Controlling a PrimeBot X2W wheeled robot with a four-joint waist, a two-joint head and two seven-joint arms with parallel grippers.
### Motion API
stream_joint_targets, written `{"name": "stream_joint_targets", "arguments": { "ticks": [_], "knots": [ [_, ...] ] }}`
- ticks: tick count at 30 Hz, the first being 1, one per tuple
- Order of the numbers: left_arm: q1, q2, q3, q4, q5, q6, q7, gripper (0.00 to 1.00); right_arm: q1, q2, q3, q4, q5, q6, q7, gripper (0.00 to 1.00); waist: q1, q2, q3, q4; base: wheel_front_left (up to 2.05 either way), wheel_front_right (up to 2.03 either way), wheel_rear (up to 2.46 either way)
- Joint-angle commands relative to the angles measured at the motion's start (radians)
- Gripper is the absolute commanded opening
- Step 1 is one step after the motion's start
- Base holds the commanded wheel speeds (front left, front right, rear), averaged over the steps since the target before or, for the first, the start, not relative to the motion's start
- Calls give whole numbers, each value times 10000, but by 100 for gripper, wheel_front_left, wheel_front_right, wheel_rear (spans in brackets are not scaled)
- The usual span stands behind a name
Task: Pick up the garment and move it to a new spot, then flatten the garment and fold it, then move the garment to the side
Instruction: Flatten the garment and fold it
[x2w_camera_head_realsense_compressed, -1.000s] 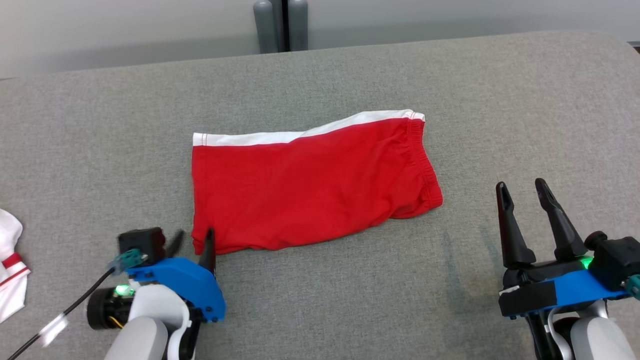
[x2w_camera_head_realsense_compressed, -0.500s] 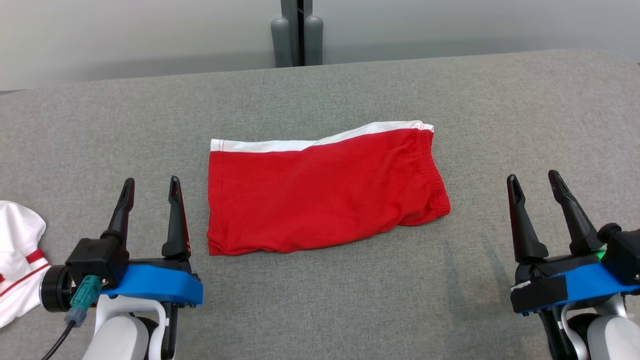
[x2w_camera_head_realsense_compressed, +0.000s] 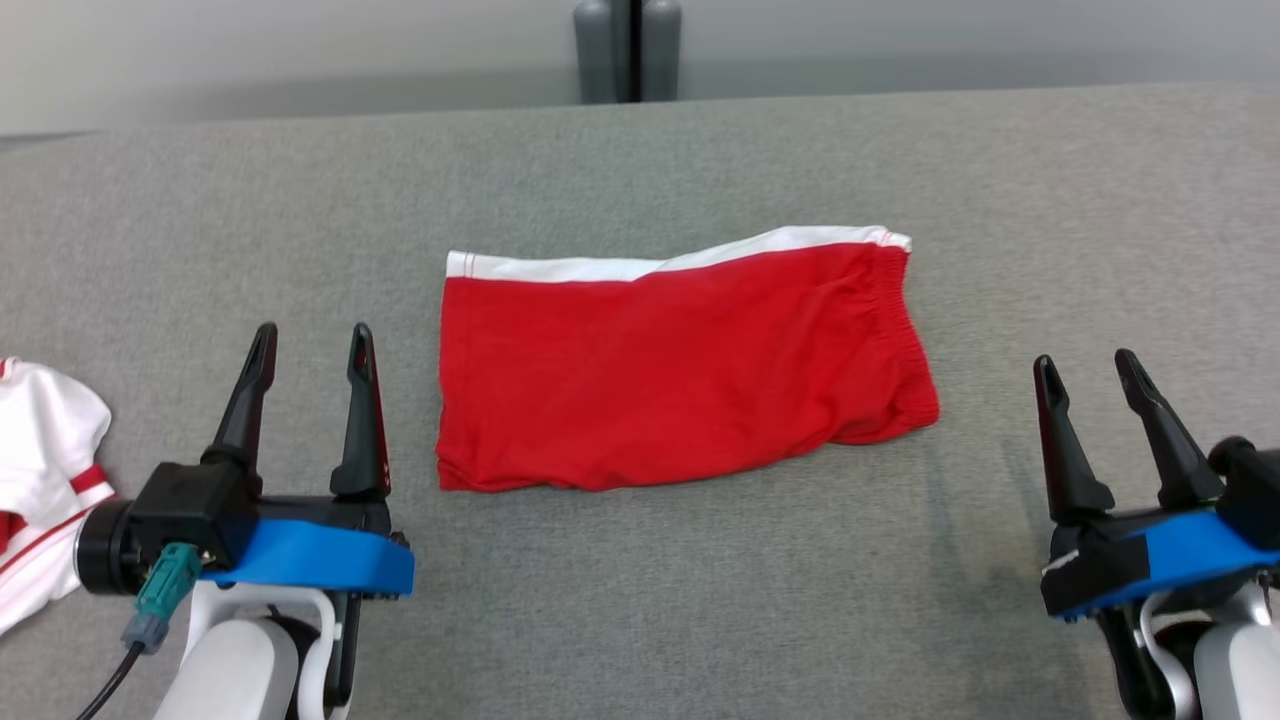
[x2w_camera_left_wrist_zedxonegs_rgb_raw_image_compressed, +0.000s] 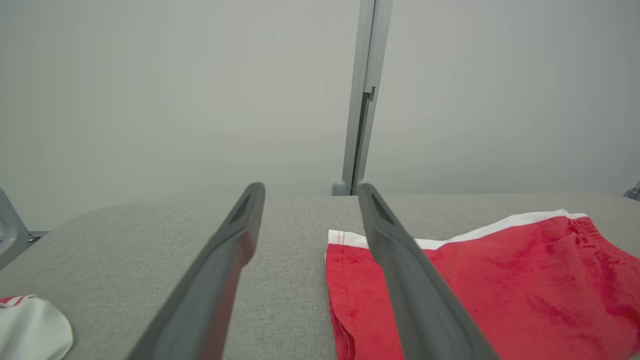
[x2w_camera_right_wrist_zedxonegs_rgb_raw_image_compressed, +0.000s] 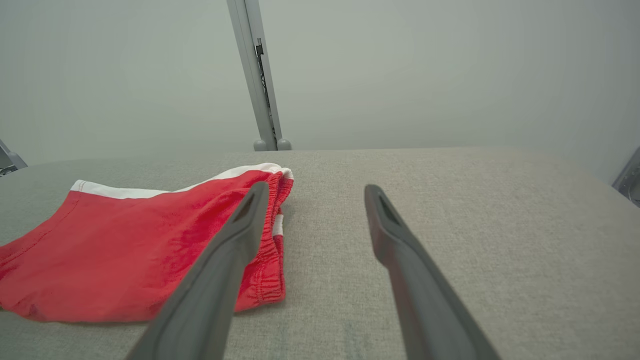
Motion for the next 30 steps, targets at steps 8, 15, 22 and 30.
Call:
{"name": "stream_joint_targets", "arguments": {
  "ticks": [8, 15, 22, 30],
  "knots": [
    [-839, -220, -226, -151, 206, -87, -401, 100, -1784, -468, 717, 2198, 303, 2, 119, 100, 0, 1, 1128, 938, 0, 0, 0],
    [-1009, -360, -274, 42, 240, -92, -704, 100, -2772, -715, 920, 4563, 681, 2, -142, 100, 0, 1, 1399, 1313, 0, 0, 0],
    [-1004, -403, -305, 152, 243, -37, -840, 100, -2946, -934, 1693, 5445, 1537, 4, -290, 0, 0, 1, 1341, 1348, 0, 0, 0],
    [-757, -334, -305, 267, 190, 40, -844, 100, -2493, -1678, 2025, 5295, 2522, 1, -992, 0, 0, 1, 992, 1111, 0, 0, 0]
  ]
}}
